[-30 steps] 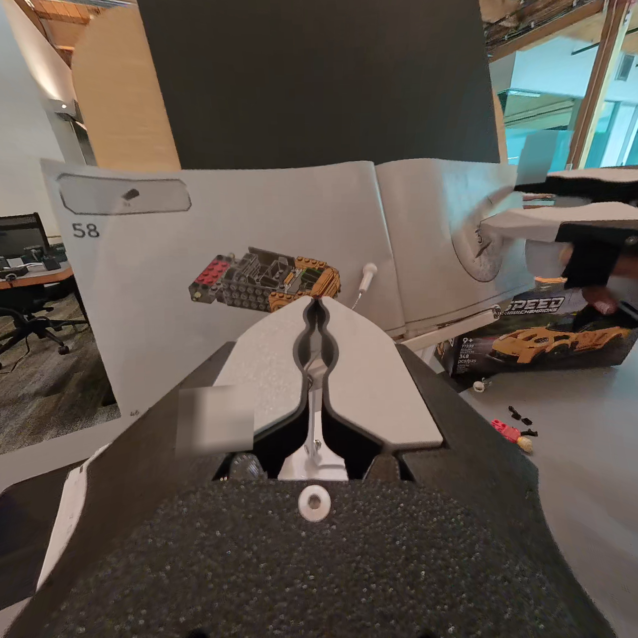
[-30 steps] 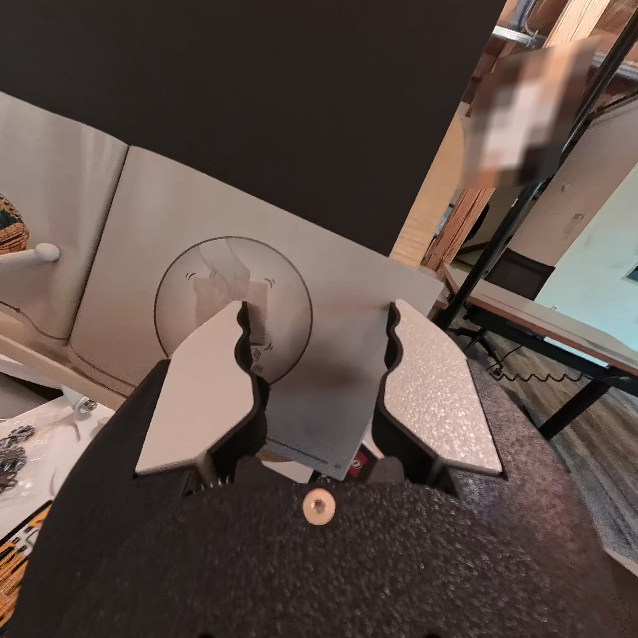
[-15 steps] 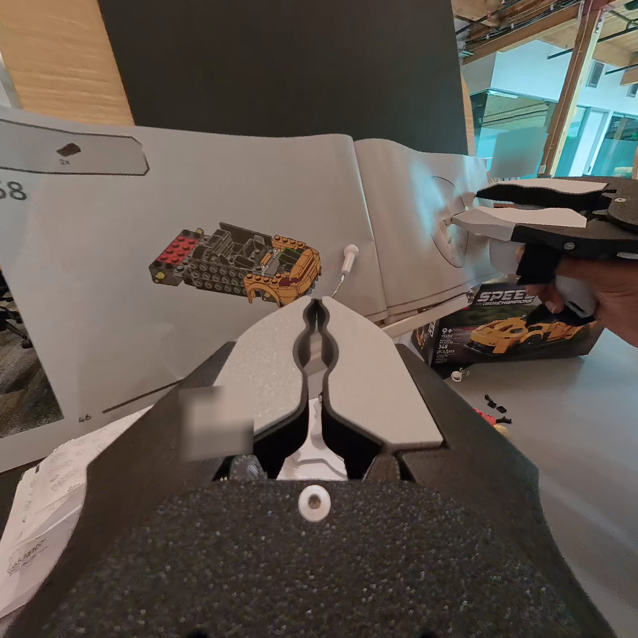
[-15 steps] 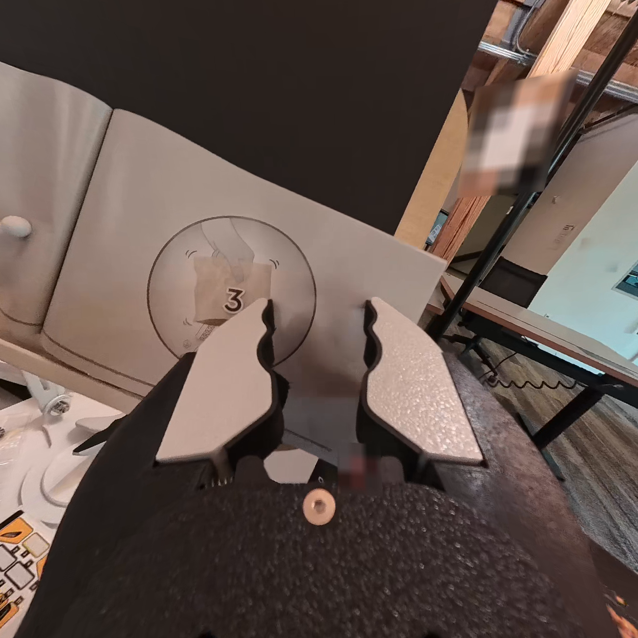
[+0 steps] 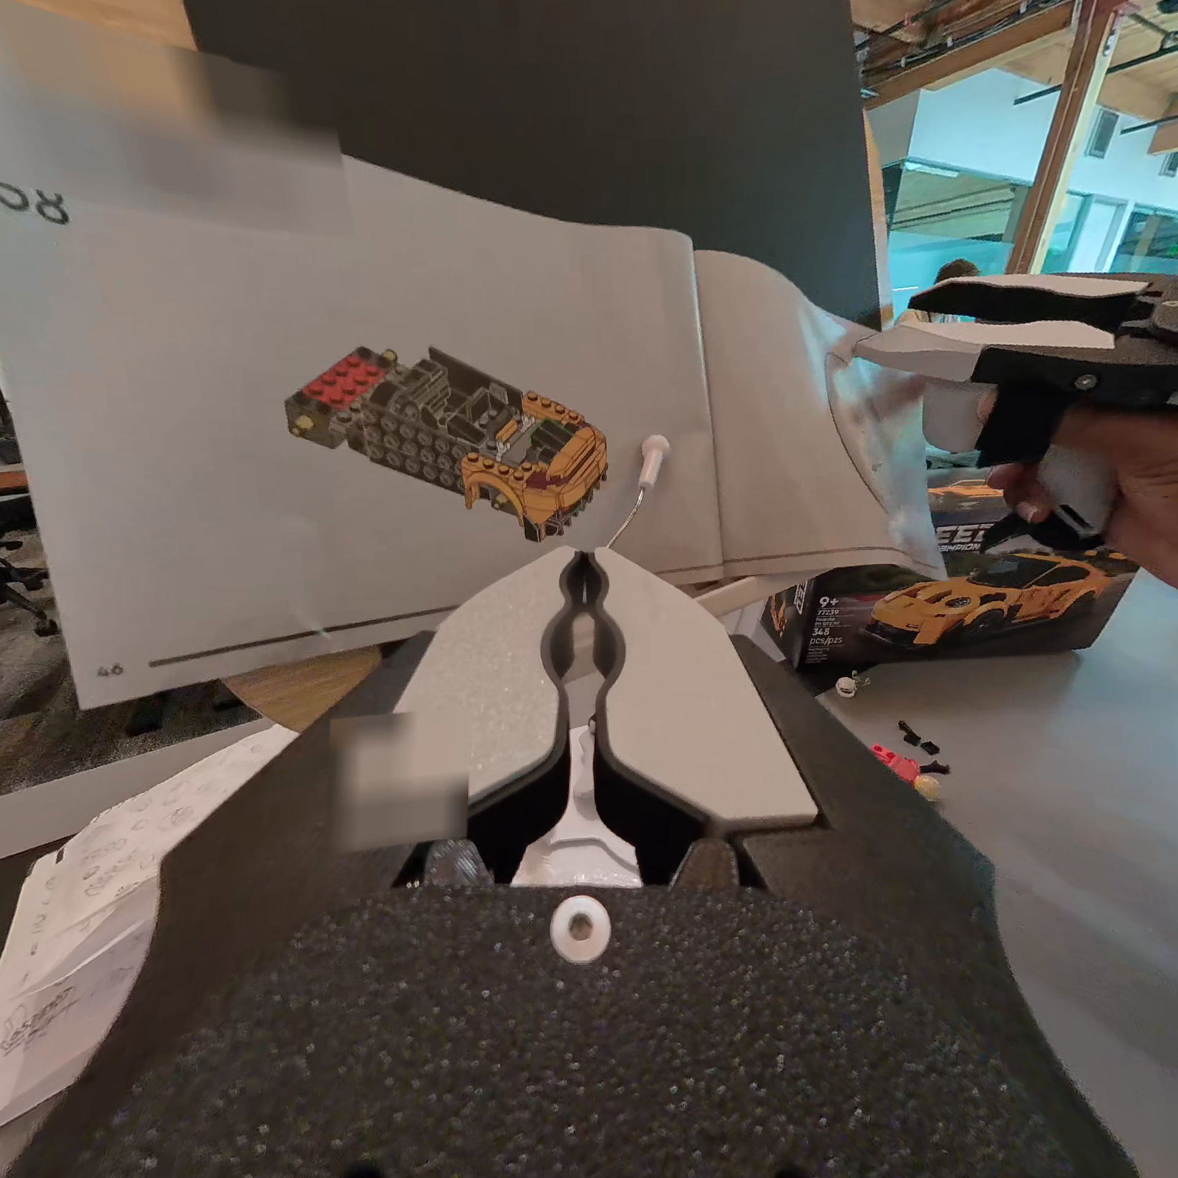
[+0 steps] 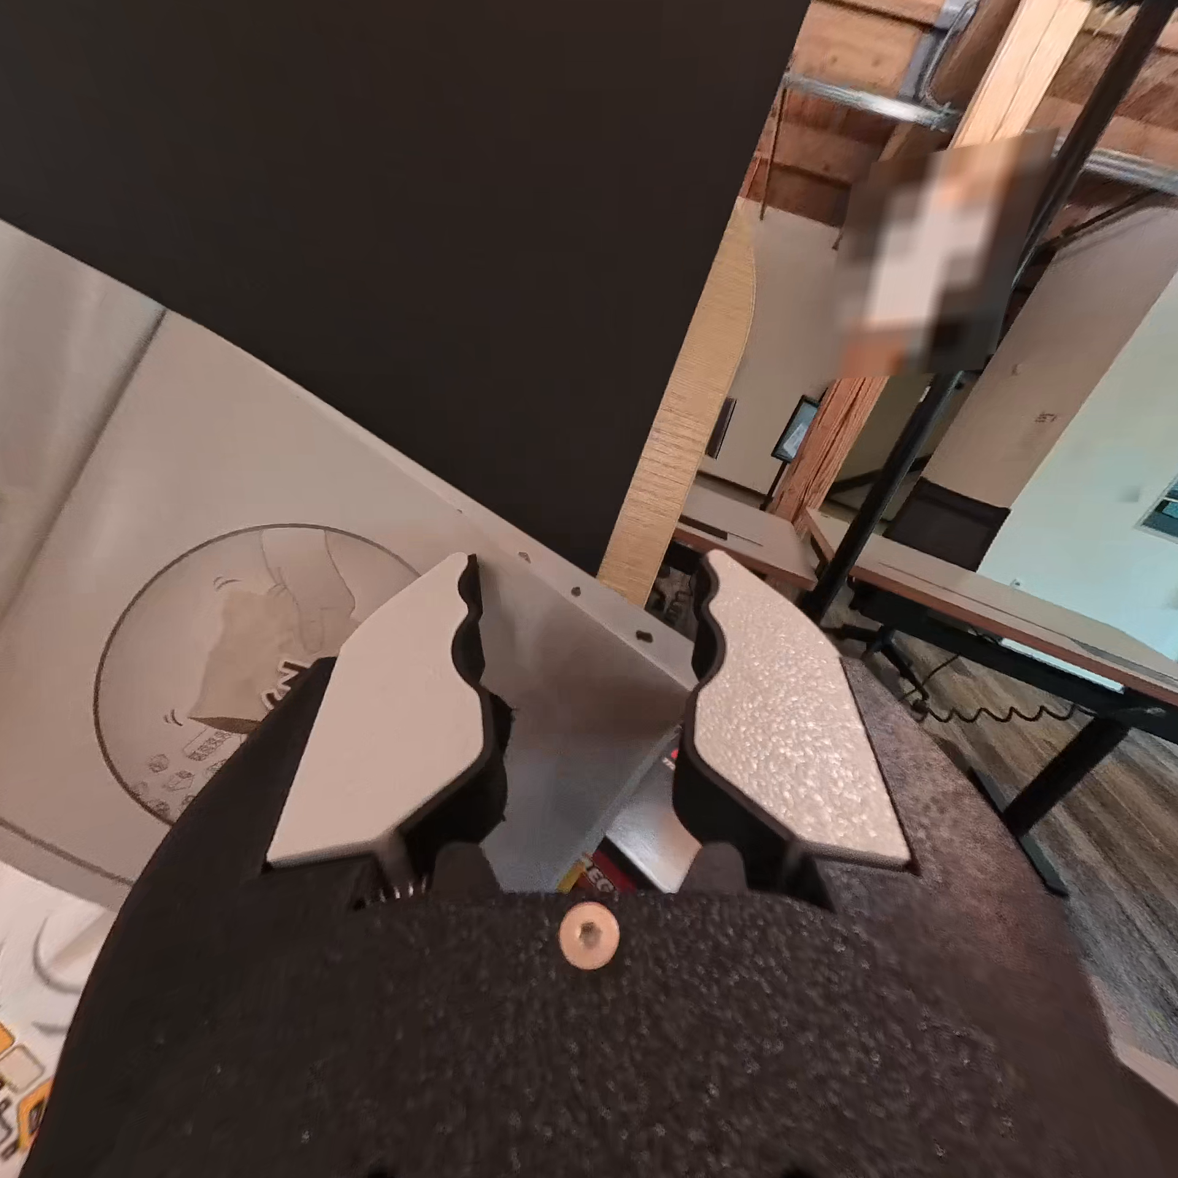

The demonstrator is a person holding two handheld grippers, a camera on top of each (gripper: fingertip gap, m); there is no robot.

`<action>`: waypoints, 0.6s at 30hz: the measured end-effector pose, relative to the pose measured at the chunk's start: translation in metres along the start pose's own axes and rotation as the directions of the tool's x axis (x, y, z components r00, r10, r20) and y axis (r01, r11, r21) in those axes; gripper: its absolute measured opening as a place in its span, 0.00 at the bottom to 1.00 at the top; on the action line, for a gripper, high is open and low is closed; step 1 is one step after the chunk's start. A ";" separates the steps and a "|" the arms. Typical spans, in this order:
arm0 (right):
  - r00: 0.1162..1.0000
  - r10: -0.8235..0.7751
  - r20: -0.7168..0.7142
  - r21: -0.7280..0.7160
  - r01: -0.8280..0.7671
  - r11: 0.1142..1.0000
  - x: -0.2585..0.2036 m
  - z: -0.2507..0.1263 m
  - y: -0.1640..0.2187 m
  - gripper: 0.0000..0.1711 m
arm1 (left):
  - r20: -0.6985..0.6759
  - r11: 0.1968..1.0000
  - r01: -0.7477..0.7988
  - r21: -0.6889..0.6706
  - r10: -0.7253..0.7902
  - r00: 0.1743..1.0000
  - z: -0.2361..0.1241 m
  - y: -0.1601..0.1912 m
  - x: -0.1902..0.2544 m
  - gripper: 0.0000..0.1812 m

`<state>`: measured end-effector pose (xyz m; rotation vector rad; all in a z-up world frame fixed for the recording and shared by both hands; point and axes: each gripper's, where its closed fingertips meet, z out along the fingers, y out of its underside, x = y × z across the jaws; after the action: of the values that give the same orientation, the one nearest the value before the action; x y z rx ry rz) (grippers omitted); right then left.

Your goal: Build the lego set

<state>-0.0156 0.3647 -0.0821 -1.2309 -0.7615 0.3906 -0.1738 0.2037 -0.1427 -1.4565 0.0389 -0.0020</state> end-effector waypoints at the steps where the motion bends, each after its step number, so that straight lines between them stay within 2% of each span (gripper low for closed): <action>1: 1.000 0.002 -0.007 0.018 -0.002 1.000 0.000 -0.001 0.000 0.36 | -0.003 1.000 0.005 -0.004 -0.005 1.000 0.001 0.002 0.000 0.00; 4: 0.999 -0.027 -0.041 0.019 0.028 0.999 0.007 -0.009 0.000 0.37 | -0.013 1.000 0.002 -0.007 -0.002 1.000 0.001 0.004 0.002 0.00; 8: 0.998 0.055 -0.043 -0.035 -0.056 0.998 0.015 -0.025 0.007 0.39 | -0.020 1.000 -0.003 -0.003 0.003 1.000 0.000 0.002 0.005 0.00; 11: 0.993 0.121 -0.008 -0.086 -0.121 0.989 0.005 -0.033 0.017 0.39 | -0.025 1.000 0.001 0.004 -0.001 1.000 -0.001 0.000 0.007 0.00; 18: 0.989 0.128 0.077 -0.091 -0.120 0.989 -0.021 -0.015 0.035 0.44 | -0.053 1.000 -0.004 0.007 0.005 0.999 -0.001 -0.001 0.018 0.00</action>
<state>-0.0150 0.3510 -0.1235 -1.3542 -0.7809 0.5176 -0.1561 0.2018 -0.1425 -1.4496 0.0852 -0.0368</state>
